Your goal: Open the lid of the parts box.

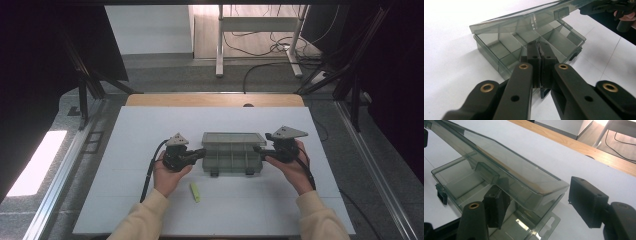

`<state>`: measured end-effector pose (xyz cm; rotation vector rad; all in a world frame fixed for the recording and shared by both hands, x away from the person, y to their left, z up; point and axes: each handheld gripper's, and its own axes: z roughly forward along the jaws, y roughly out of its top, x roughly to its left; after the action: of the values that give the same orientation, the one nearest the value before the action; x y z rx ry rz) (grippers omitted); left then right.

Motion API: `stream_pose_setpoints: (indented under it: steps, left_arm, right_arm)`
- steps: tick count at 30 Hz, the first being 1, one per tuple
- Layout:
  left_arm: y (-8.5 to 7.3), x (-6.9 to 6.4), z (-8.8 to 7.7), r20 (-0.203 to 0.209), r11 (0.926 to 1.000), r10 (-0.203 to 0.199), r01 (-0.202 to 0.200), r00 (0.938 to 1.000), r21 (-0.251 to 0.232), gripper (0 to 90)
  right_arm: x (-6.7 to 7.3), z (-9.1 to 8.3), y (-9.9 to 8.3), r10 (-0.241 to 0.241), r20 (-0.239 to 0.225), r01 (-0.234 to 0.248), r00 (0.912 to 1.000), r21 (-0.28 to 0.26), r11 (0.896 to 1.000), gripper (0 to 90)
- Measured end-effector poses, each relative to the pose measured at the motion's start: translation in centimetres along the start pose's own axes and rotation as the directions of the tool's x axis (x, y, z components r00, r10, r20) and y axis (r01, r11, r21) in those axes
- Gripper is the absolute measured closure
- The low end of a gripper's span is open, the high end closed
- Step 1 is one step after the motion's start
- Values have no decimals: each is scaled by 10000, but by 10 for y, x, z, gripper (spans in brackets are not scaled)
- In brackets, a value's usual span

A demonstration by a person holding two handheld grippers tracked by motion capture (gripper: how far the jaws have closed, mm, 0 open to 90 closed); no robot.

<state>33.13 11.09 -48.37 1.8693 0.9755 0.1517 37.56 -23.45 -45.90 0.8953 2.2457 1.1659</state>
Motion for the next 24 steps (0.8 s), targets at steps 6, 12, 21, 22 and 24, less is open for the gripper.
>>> stream_pose_setpoints:
  steps: [6, 12, 21, 22, 24]
  left_arm:
    - [-1, 4, -5, 22, 9999, -109, 109, 9999, -9, 881]
    - [-1, 6, -10, -52, 10000, -55, 55, 10000, 37, 881]
    - [-5, 7, -19, -167, 9999, 51, -49, 9998, 94, 876]
    - [-6, 7, -20, -167, 10000, 22, -21, 9999, 86, 876]
    - [-7, 8, -21, -164, 10000, -5, 7, 9999, 90, 876]
  right_arm:
    - [-1, 0, 1, 34, -37, -34, 10000, -121, 9999, 344]
    - [-3, -1, 3, 147, -79, -149, 9999, -275, 9995, 355]
    - [-4, 0, 9, 171, -59, -174, 9998, -516, 9985, 377]
    - [-4, 0, 10, 167, -68, -171, 9998, -565, 9983, 381]
    - [-4, 0, 10, 102, -46, -105, 9999, -637, 9979, 385]
